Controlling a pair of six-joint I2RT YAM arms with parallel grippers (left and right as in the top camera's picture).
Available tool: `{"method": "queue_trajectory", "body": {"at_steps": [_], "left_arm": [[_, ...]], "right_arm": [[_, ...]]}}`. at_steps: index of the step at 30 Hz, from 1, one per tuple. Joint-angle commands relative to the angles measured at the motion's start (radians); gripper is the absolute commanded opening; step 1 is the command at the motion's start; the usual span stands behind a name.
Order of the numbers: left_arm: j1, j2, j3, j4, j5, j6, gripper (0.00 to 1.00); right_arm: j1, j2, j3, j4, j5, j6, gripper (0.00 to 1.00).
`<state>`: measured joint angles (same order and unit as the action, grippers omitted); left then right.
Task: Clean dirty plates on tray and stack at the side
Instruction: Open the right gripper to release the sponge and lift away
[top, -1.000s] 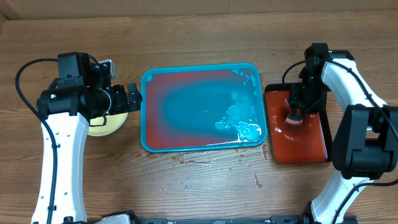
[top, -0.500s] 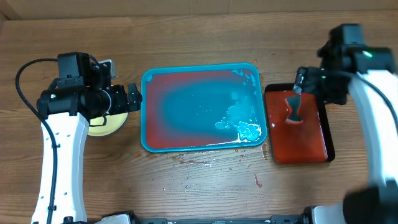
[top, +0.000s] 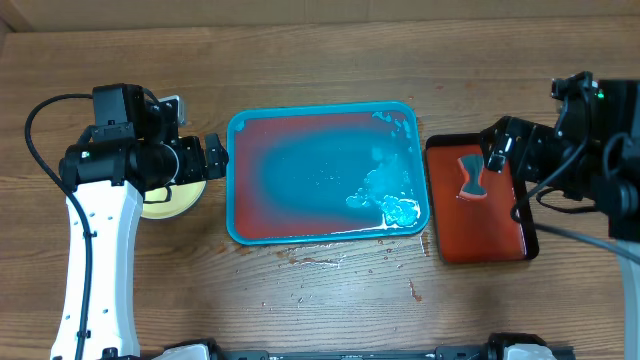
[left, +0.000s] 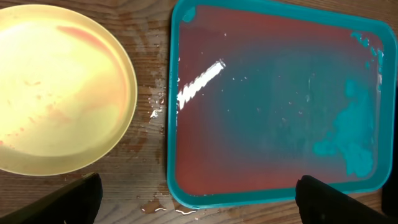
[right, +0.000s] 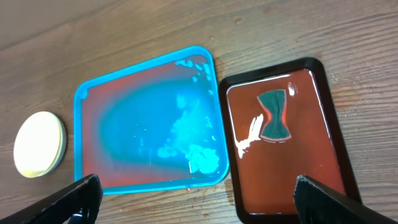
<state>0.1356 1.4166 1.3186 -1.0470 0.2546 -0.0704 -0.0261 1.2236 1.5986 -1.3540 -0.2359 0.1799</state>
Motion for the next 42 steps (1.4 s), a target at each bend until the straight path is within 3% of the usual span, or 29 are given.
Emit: {"method": "queue_trajectory", "body": {"at_steps": [1,18,23,38,42], "left_arm": [[-0.007,-0.003,-0.001,0.004,-0.003,0.023,1.00],[-0.007,-0.003,-0.001,0.004,-0.003,0.023,1.00],[-0.005,-0.003,-0.001,0.004,-0.003,0.023,1.00],[-0.005,-0.003,-0.001,0.004,-0.003,0.023,0.99],[-0.005,-0.003,-0.001,0.004,-0.003,0.023,1.00]], "right_arm": [[0.001,-0.011,0.015,0.005,-0.024,0.003,1.00],[0.001,-0.111,0.002,0.080,0.125,0.002,1.00],[-0.002,-0.220,-0.113,0.246,0.134,-0.023,1.00],[-0.002,-0.787,-1.125,1.249,0.140,-0.056,1.00],[-0.002,-0.901,-1.288,1.340,0.150,-0.058,1.00]]}}
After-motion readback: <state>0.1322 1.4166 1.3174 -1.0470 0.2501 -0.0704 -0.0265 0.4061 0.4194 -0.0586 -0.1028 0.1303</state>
